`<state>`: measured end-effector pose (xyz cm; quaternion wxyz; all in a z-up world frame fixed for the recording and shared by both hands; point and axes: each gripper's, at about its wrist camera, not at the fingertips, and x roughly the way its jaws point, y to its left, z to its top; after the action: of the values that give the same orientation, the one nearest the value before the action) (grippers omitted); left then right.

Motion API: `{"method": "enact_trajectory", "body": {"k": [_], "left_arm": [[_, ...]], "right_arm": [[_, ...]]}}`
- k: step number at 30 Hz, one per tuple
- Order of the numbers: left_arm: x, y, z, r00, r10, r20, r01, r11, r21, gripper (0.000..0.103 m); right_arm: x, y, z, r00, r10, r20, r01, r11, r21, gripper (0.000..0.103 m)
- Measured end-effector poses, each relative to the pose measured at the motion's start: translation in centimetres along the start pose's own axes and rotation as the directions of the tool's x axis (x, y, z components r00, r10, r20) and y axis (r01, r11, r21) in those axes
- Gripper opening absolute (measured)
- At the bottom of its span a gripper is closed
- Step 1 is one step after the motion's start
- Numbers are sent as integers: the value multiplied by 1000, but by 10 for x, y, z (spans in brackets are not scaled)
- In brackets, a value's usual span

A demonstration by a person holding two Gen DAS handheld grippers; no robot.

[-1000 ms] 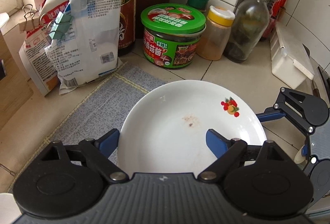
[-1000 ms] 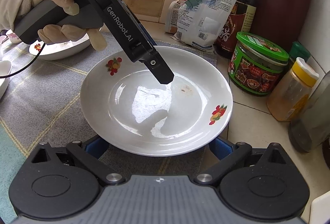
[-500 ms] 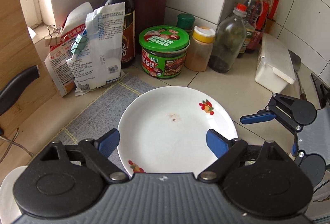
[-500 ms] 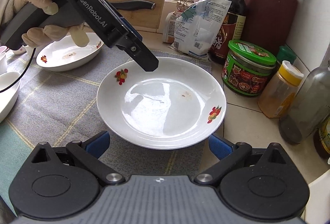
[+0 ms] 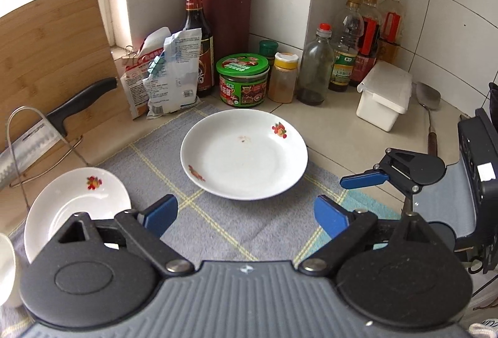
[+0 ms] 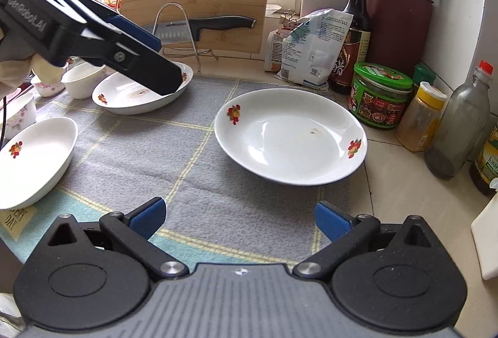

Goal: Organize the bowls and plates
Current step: 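Grasp the rim of the deep white flower plate with the right gripper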

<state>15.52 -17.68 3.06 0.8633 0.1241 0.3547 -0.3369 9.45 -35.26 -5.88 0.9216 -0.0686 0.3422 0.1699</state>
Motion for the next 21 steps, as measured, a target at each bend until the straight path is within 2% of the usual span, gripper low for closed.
{"method": "enact_trajectory", "body": {"k": [4,9,15,21], "left_arm": [[-25,-12,-35,998,68,11,-67,997,-41,94],[-47,-16,-80,989,142,-26,-145,980,-137,94],[-71,-6,-131,965,243,-95,-259,936,-238,94],[-97,13,-171,947,287,-144,-319,895,-313,94]], "right_arm": [[-11,20,-9,999,40,8,-40,999,-3,103],[-13,40,-14,994,106,-5,-106,994,-23,103],[-6,59,-11,984,173,-38,-175,984,-42,103],[13,79,2,970,229,-81,-233,971,-45,103]]}}
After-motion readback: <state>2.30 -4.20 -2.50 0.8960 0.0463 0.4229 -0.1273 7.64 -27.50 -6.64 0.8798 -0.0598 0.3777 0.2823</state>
